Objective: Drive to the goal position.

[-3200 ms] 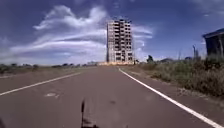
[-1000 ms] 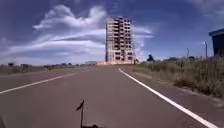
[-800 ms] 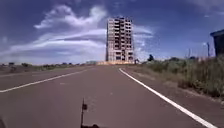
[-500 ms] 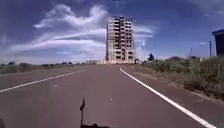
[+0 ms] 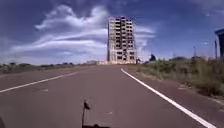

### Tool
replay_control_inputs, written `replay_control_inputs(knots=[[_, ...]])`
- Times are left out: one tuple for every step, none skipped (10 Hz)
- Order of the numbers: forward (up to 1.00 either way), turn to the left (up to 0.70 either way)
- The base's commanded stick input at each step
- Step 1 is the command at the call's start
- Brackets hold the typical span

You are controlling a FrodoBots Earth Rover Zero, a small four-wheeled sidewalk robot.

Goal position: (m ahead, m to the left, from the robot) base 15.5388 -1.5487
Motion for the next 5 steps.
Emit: replay_control_inputs(knots=[[1.0, 0.0], [1.0, 0.0], [1.0, 0.0], [1.0, 0.0], [1.0, 0.0]])
